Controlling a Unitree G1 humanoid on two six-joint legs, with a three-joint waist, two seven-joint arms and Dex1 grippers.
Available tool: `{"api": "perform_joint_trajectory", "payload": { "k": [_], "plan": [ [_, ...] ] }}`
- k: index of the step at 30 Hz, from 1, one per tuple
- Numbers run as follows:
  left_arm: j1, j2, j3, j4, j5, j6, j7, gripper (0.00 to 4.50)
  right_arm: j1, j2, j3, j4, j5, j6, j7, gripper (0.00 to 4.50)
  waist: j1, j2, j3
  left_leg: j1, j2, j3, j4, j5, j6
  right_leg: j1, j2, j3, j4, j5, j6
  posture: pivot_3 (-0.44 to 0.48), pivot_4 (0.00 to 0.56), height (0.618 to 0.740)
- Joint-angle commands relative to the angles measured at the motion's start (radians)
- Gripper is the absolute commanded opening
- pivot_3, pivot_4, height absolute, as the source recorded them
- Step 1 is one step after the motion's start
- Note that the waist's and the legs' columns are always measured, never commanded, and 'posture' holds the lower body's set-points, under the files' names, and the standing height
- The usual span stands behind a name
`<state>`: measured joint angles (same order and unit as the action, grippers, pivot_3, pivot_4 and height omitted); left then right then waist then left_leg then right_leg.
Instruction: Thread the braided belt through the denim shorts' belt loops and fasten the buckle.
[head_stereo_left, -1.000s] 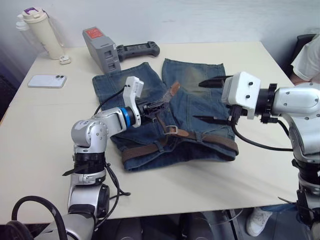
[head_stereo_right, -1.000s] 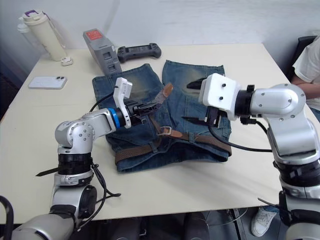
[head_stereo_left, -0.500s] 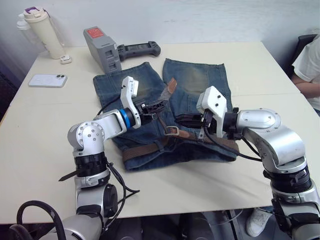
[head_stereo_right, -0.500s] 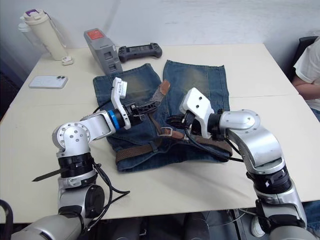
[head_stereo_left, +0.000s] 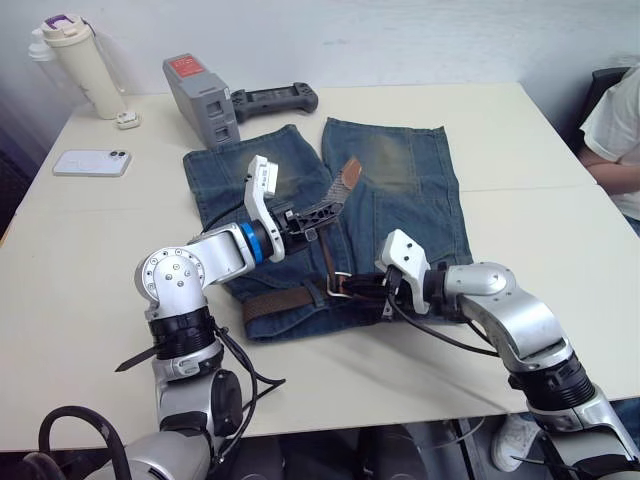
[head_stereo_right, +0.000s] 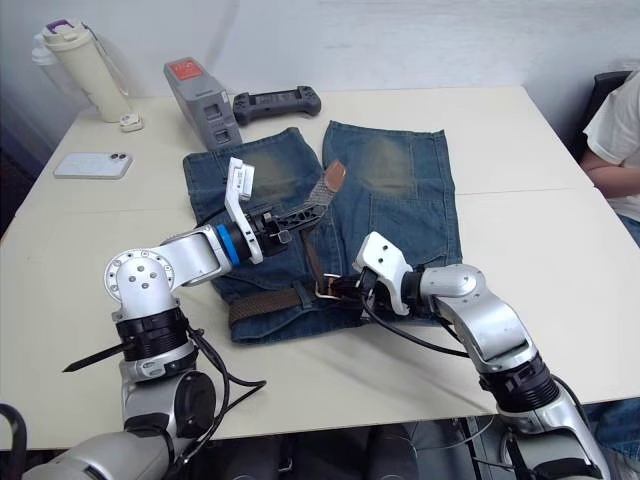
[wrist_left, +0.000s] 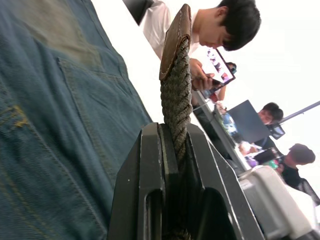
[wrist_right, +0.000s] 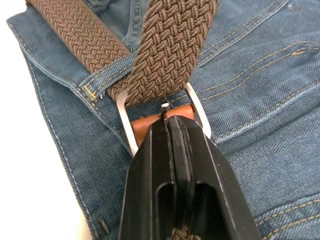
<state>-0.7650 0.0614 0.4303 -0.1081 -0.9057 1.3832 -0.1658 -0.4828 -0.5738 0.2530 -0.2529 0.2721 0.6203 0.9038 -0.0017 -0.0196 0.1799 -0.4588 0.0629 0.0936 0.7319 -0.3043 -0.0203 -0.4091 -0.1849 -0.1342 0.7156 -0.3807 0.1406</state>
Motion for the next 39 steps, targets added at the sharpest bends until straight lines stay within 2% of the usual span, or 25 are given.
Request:
{"api": "perform_joint_trajectory", "payload": {
  "k": [1,7,12,19,21,25,31,34,39],
  "plan": [
    [-0.032,-0.013,0.077,-0.026,-0.105,0.028,0.038,0.00,0.039,-0.018,0.058,0.011,-0.040,-0.031,0.020,0.07,0.000,0.000,0.000,0.000,0.000,0.000,0.000,0.000,0.000,0.000,0.000,0.000,0.000,0.000,0.000,0.000,0.150,0.664],
    [-0.006,-0.029,0.188,-0.015,-0.245,0.142,0.142,0.00,0.038,-0.034,0.090,0.049,-0.115,-0.093,0.015,0.07,0.001,0.000,0.000,0.001,0.000,0.000,0.000,0.000,0.000,0.001,0.000,0.000,0.000,0.000,0.000,0.000,0.150,0.664],
    [0.055,-0.012,0.259,-0.022,-0.378,0.156,0.218,0.00,0.016,-0.009,0.072,0.049,-0.092,-0.091,0.019,0.07,-0.001,-0.001,0.000,0.002,0.000,0.000,0.000,0.000,0.000,0.001,0.000,0.001,0.000,0.000,0.000,0.000,0.150,0.664],
    [0.140,-0.037,0.257,-0.020,-0.571,-0.023,0.396,0.00,-0.044,-0.007,0.054,0.060,-0.075,-0.099,0.060,0.07,0.001,-0.001,0.000,0.001,0.000,-0.001,0.001,0.000,0.000,0.001,0.000,0.001,-0.001,0.000,0.000,0.000,0.150,0.664],
    [0.133,-0.043,0.259,-0.027,-0.694,-0.132,0.459,0.00,-0.065,-0.010,0.051,0.069,-0.073,-0.099,0.073,0.07,0.000,-0.001,0.000,0.001,0.000,-0.001,0.001,0.000,-0.001,0.001,0.000,0.001,-0.001,0.000,0.000,0.000,0.150,0.664],
    [0.158,0.009,0.192,-0.050,-0.876,-0.255,0.512,0.00,-0.084,-0.005,0.053,0.076,-0.078,-0.112,0.079,0.07,0.001,-0.001,0.000,0.001,0.000,-0.001,0.001,0.000,-0.001,0.001,0.000,0.001,-0.001,0.000,0.000,0.000,0.150,0.664],
    [0.238,0.110,0.061,-0.069,-0.920,-0.331,0.494,0.00,-0.141,0.013,0.040,0.052,-0.060,-0.095,0.084,0.07,0.001,-0.001,0.000,0.001,0.000,-0.001,0.001,0.000,-0.001,0.001,0.000,0.001,-0.001,0.000,0.000,0.000,0.150,0.664],
    [0.279,0.136,0.004,-0.079,-0.901,-0.349,0.476,0.00,-0.149,0.023,0.042,0.053,-0.046,-0.089,0.096,0.07,0.004,-0.001,0.000,0.000,0.000,-0.001,0.002,0.000,-0.001,0.001,0.000,0.001,-0.001,0.000,0.000,0.000,0.150,0.664],
    [0.329,0.183,-0.043,-0.081,-0.909,-0.407,0.451,0.00,-0.128,0.035,0.054,0.057,-0.046,-0.085,0.102,0.07,0.002,-0.001,0.000,0.000,0.000,-0.001,0.001,0.000,-0.001,0.001,0.000,0.000,-0.001,0.000,0.000,0.000,0.150,0.664]
  ]
}}
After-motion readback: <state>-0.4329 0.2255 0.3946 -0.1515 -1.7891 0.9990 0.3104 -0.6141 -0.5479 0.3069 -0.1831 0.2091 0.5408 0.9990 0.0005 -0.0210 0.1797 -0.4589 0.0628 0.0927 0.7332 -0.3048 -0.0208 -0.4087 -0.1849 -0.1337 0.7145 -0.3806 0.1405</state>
